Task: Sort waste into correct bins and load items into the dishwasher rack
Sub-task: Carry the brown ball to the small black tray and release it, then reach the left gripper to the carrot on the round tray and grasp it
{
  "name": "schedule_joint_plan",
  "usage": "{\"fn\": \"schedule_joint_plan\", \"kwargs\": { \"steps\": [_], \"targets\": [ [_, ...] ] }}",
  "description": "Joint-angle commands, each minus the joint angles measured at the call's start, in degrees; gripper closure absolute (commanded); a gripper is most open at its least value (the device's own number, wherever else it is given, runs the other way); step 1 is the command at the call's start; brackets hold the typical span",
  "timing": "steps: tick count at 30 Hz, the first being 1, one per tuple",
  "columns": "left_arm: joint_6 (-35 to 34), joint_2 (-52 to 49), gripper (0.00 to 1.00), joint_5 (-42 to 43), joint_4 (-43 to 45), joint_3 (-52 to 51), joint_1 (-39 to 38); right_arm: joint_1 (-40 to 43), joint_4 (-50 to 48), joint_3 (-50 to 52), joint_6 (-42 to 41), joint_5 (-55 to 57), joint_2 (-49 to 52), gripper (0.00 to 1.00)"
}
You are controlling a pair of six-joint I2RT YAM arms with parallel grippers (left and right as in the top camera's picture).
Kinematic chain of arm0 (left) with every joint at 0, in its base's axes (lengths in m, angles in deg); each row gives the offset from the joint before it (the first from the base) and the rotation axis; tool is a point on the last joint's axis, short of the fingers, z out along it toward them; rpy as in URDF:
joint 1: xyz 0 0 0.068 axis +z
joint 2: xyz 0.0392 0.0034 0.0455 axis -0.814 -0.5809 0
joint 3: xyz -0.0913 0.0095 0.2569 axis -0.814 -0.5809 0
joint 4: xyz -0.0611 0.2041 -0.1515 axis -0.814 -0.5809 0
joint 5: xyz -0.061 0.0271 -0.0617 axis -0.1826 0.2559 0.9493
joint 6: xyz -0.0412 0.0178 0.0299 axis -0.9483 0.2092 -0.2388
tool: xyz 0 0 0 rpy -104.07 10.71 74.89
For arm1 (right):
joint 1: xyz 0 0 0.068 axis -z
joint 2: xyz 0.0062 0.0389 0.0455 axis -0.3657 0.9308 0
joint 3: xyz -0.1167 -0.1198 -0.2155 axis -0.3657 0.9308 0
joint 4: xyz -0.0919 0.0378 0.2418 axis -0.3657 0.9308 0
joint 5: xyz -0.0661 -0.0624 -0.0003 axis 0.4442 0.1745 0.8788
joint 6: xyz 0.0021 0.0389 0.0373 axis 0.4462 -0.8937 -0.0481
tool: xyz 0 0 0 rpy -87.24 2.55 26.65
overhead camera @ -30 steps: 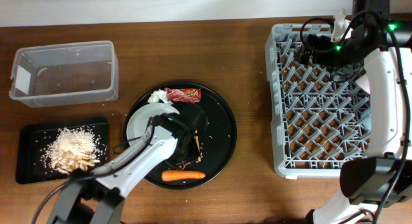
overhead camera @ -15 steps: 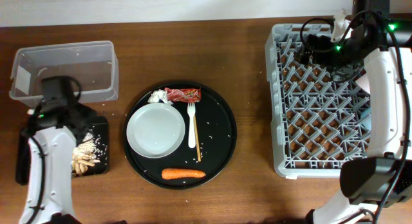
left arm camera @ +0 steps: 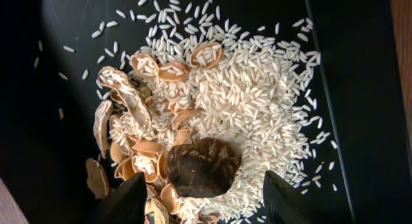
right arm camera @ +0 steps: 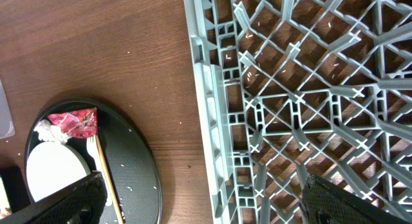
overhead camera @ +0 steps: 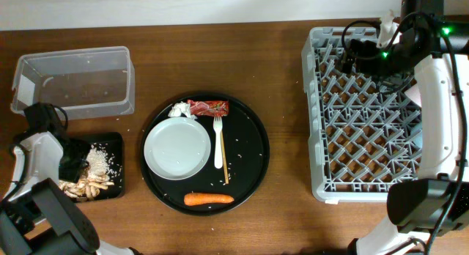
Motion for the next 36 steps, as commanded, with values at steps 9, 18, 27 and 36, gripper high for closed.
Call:
{"fn": "schedule_joint_plan", "kwargs": {
  "steps": [9, 18, 27, 36],
  "targets": [
    [12.2, 14.8, 0.43, 17.3, -5.7, 2.3, -9.9, 0.2, -0.1, -0.4, -0.1, 0.7, -0.1, 0.01],
    [25.6, 14.4, 0.01, 7.6, -5.8, 2.3, -55.4, 0.2, -0.1, -0.5, -0.1, 0.7, -0.1, 0.01],
    [46.4, 11.2, 0.10, 16.8, -13.6, 2.3, -64.5, 0.2, -0.1, -0.4, -0.1, 0.7, -0.1, 0.01],
    [46.4, 1.3, 0.18, 16.0, -18.7, 2.3, -66.2, 0.2, -0.1, -0.4, -0.1, 0.7, -0.1, 0.01]
  ]
}}
